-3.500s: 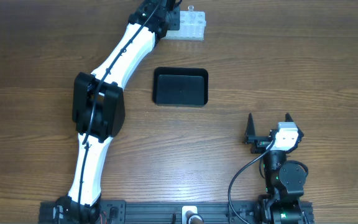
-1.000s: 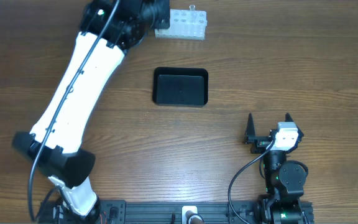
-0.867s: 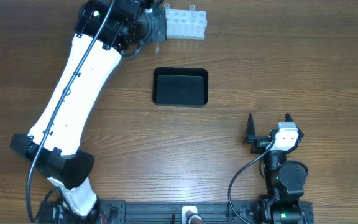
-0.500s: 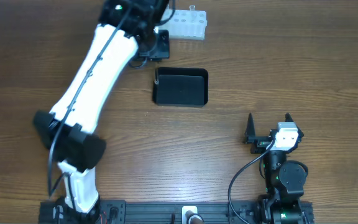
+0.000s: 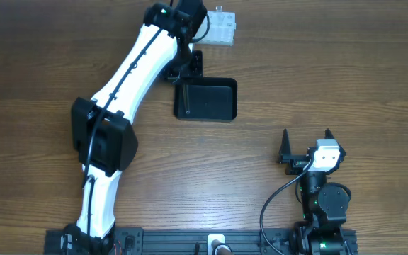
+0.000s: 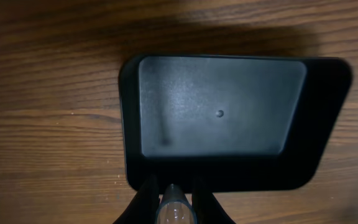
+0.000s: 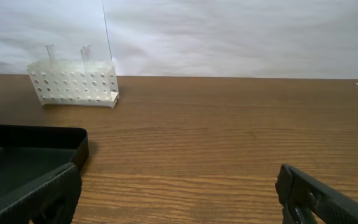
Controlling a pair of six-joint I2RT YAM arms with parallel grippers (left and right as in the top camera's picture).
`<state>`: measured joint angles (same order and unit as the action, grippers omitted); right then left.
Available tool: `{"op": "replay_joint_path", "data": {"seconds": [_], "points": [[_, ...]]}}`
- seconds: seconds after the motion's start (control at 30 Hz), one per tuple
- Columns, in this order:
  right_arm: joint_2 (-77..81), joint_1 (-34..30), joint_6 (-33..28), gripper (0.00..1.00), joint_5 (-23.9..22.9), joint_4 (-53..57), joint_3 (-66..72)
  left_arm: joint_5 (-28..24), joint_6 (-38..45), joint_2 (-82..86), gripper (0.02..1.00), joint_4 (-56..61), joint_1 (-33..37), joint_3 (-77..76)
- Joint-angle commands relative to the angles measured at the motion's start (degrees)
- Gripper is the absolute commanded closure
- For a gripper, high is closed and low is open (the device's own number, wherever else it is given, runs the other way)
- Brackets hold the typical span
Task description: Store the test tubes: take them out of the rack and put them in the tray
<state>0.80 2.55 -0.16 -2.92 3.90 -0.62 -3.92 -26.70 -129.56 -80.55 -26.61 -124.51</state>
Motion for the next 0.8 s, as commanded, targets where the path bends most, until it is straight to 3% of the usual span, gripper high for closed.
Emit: {"op": "replay_joint_path", "data": {"seconds": [0.03,0.8], "points": [[-0.5,-0.4,0.1,0.007,0.3,0.2,0.3,-1.0,-0.6,-2.9,0.978,0.2,0.2,-0.4],[-0.5,-0.4,0.1,0.009,0.3,0.2,0.3,-1.0,-0.6,-8.1,0.978,4.2,1.5,-0.4]]}}
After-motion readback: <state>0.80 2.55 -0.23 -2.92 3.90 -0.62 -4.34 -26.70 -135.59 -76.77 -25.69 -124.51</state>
